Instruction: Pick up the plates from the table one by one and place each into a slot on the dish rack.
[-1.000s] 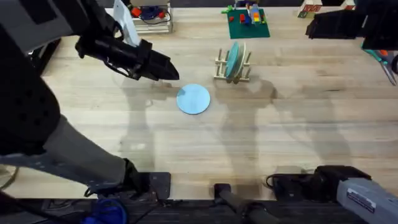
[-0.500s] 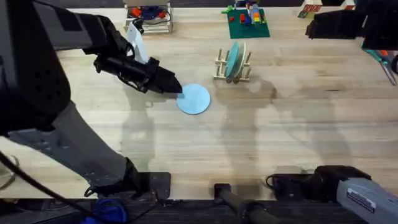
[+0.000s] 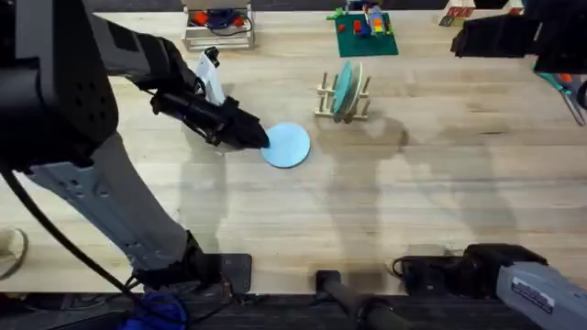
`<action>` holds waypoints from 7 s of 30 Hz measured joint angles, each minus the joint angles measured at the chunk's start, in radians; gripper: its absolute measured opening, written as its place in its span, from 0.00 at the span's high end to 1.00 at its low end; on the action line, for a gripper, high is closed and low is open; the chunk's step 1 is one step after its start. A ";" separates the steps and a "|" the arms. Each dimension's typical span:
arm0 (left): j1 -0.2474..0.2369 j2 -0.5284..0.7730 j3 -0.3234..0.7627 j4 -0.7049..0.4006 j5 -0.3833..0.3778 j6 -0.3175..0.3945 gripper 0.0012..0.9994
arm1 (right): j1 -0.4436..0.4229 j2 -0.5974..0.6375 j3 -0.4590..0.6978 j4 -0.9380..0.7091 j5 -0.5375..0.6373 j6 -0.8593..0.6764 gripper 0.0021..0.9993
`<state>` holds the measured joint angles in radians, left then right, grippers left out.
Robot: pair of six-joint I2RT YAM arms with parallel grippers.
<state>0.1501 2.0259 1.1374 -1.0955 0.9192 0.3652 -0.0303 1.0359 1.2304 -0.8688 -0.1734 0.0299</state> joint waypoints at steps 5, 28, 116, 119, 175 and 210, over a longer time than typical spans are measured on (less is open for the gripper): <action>-0.002 0.011 0.000 0.007 -0.008 -0.003 0.96 | 0.000 0.000 0.000 0.000 0.000 0.000 0.00; -0.002 0.011 0.000 0.011 -0.008 -0.004 0.96 | 0.000 0.000 0.000 0.000 0.000 0.000 0.00; -0.002 0.011 0.000 0.018 -0.016 -0.010 0.96 | 0.662 0.475 -0.540 0.959 -0.226 0.913 0.01; -0.002 0.011 0.000 0.018 -0.016 -0.010 0.96 | 0.662 0.511 -0.540 1.015 -0.223 0.921 0.01; -0.002 0.011 0.000 0.019 -0.015 -0.017 0.96 | 0.681 0.586 -0.542 1.186 -0.159 0.960 0.97; -0.002 -0.118 0.750 -0.528 -0.421 -0.198 0.96 | 0.647 0.419 -0.537 1.080 -0.158 0.825 0.97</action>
<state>0.1482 1.9083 1.8874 -1.6233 0.4981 0.1674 0.6167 1.4552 0.6934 0.2108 -0.3315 0.8548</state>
